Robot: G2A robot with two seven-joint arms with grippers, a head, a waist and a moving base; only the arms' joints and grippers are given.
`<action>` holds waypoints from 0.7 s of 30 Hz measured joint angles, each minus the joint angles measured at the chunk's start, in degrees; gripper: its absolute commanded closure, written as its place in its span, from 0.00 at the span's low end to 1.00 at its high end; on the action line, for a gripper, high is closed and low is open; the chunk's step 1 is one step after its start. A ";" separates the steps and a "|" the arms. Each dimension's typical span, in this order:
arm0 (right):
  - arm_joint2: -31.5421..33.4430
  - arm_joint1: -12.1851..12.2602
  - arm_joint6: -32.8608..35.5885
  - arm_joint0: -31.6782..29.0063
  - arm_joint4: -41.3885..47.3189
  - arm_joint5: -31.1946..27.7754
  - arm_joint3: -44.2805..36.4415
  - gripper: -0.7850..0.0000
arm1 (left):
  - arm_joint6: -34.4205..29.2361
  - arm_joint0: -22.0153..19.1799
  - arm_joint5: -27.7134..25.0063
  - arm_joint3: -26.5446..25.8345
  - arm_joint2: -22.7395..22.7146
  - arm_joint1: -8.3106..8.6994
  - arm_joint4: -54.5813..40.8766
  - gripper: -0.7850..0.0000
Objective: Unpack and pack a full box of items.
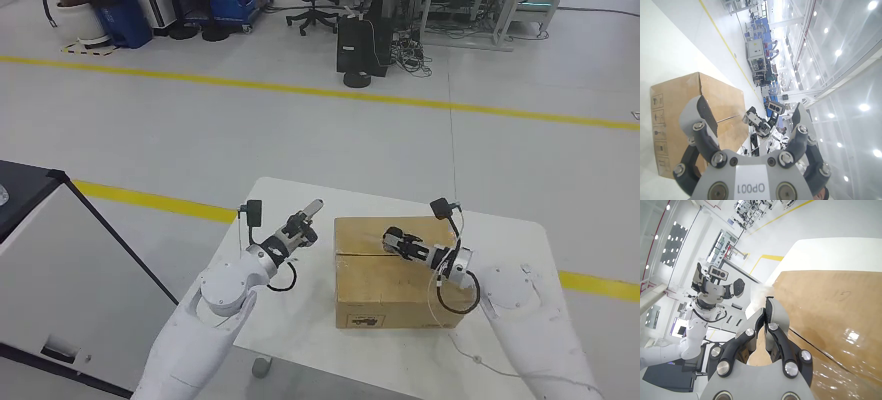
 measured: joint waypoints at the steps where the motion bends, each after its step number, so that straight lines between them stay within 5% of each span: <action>1: -0.83 -0.14 -0.27 0.41 -0.93 -1.27 0.43 1.00 | 0.56 0.74 -0.06 -0.69 -0.57 0.11 0.51 0.00; 13: -6.31 -1.23 -4.28 3.87 -8.02 -10.66 5.69 1.00 | 2.35 4.47 -0.06 -3.29 -2.93 0.47 1.52 0.00; 15: -6.29 -1.28 -4.73 3.71 -6.73 -12.32 5.40 0.93 | 2.43 4.45 -0.15 -3.20 -2.88 0.43 1.50 0.00; 16: -5.86 -1.22 -4.96 3.43 -5.28 -13.78 5.00 0.81 | 2.53 4.39 -0.24 -3.11 -2.82 0.41 1.61 0.00; 17: -5.37 -1.13 -5.08 3.16 -4.18 -14.75 4.66 0.24 | 2.57 4.34 -0.30 -3.06 -2.75 0.39 1.70 0.00; 18: -4.78 -1.00 -5.17 2.89 -3.26 -15.57 4.23 0.00 | 2.57 4.31 -0.33 -3.04 -2.69 0.38 1.76 0.00; 21: -2.43 -0.49 -5.73 1.67 -1.13 -17.86 2.33 0.00 | 2.54 4.30 -0.34 -3.03 -2.66 0.37 1.79 0.00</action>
